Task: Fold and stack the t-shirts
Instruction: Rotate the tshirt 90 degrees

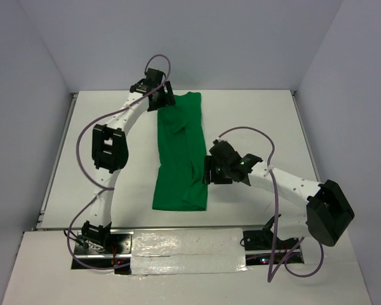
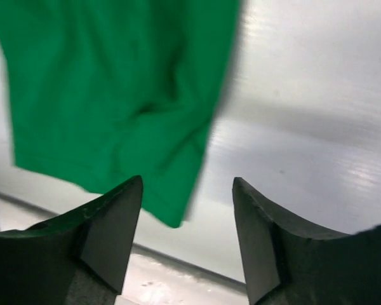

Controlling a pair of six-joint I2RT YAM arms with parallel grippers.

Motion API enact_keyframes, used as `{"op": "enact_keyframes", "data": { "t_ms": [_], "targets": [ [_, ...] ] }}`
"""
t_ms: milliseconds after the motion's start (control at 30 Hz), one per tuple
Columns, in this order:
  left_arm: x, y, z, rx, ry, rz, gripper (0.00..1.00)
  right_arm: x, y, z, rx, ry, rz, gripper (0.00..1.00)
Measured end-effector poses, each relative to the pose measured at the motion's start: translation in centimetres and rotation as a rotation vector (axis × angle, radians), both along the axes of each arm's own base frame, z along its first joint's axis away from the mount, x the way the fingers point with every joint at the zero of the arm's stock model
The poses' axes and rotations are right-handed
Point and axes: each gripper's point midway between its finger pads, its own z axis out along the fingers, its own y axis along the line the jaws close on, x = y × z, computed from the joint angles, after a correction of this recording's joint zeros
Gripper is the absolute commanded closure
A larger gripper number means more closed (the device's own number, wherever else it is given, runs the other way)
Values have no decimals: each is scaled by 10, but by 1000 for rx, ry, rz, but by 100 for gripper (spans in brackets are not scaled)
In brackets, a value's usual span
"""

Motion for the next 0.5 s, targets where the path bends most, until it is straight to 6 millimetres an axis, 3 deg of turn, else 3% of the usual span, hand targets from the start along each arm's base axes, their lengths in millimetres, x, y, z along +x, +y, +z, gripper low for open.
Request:
{"op": "enact_keyframes", "data": {
  "t_ms": [133, 233, 300, 400, 500],
  "targets": [
    [-24, 15, 80, 2, -99, 40, 9, 1, 28, 34, 22, -71, 63, 41],
    [-73, 36, 148, -9, -182, 89, 9, -10, 60, 48, 25, -99, 139, 44],
    [-103, 49, 170, -17, -217, 122, 9, -17, 77, 47, 13, -97, 177, 45],
    [-145, 68, 162, 0, -200, 164, 9, -24, 91, 28, -40, -69, 207, 46],
    [-174, 83, 111, 63, -86, 193, 9, -34, 94, -1, -115, -20, 226, 48]
  ]
}}
